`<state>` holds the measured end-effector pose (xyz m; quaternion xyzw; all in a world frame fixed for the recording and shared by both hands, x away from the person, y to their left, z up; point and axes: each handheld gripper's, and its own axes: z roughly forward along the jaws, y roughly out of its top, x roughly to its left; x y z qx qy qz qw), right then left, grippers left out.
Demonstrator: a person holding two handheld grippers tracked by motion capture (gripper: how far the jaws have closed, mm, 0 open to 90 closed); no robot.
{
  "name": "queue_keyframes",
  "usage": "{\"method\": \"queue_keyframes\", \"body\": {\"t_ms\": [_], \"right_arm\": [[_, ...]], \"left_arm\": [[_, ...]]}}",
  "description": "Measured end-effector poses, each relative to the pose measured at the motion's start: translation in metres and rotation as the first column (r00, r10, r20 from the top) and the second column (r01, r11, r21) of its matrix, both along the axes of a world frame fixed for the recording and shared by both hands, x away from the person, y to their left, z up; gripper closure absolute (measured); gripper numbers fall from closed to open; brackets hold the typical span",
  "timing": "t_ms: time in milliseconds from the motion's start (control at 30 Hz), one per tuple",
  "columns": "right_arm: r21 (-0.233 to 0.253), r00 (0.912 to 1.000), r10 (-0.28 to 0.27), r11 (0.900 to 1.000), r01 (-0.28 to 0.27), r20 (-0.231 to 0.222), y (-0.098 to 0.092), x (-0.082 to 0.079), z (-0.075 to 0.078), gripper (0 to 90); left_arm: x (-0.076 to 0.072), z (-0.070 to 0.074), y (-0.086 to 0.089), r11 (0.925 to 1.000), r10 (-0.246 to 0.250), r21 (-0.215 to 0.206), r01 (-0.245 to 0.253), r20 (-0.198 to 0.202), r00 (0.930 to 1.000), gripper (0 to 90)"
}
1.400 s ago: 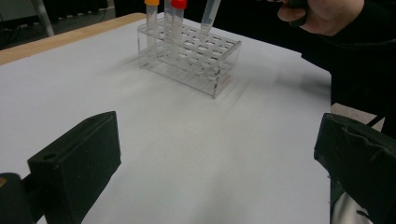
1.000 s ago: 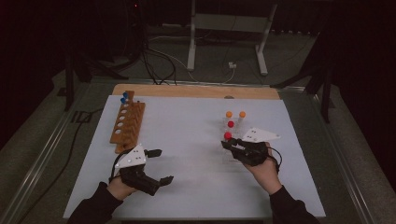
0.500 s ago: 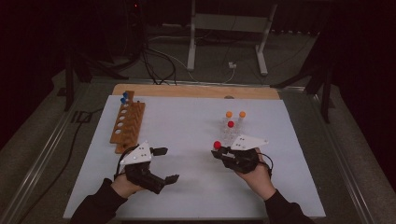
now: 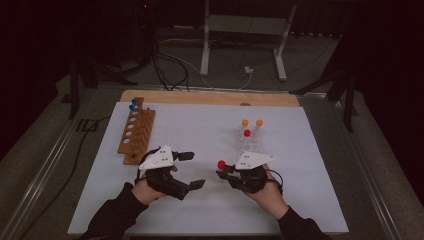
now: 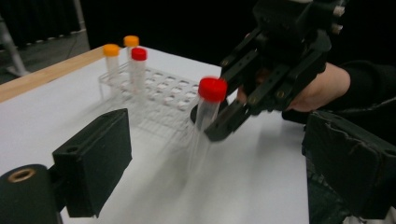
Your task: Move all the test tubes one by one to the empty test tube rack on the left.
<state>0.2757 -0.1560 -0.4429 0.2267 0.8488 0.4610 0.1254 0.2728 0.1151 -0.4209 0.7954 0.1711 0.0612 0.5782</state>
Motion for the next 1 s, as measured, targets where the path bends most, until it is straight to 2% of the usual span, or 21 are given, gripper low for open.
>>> {"method": "queue_keyframes", "body": {"t_ms": [67,233,367,500,800,933,1000], "right_arm": [[-0.003,0.9999,0.01,1.0,-0.01,-0.002,0.002,-0.001,-0.001,75.0],[-0.003,0.9996,0.026,1.0,-0.026,-0.006,0.007,-0.003,-0.001,75.0],[-0.002,0.9994,0.033,0.999,-0.033,-0.006,0.008,-0.004,0.0,75.0],[-0.003,0.9993,0.036,0.999,-0.036,-0.008,0.009,-0.005,0.0,75.0],[0.001,0.9992,0.039,0.999,-0.039,-0.01,0.009,-0.005,0.001,74.9],[0.005,0.9995,0.029,1.0,-0.029,-0.012,0.007,-0.004,0.001,74.9],[0.007,0.9995,0.029,1.0,-0.029,-0.01,0.007,-0.004,0.001,74.6]], "left_arm": [[0.001,0.001,-0.004,1.0,-0.003,-0.008,0.003,0.0,1.0,16.5],[0.004,0.002,-0.014,0.9999,0.005,0.015,-0.006,0.021,0.9998,23.1],[0.009,0.0,-0.021,0.9996,0.014,0.025,-0.014,0.021,0.9997,34.6],[0.011,-0.002,-0.028,0.9991,0.001,0.042,-0.002,0.022,0.9998,45.0],[0.014,-0.009,-0.041,0.9949,-0.024,0.099,0.02,0.041,0.9989,58.5],[0.014,-0.008,-0.043,0.9948,-0.038,0.096,0.033,0.047,0.9982,70.0],[0.014,-0.008,-0.043,0.9944,-0.042,0.098,0.037,0.049,0.9979,70.6]]}}
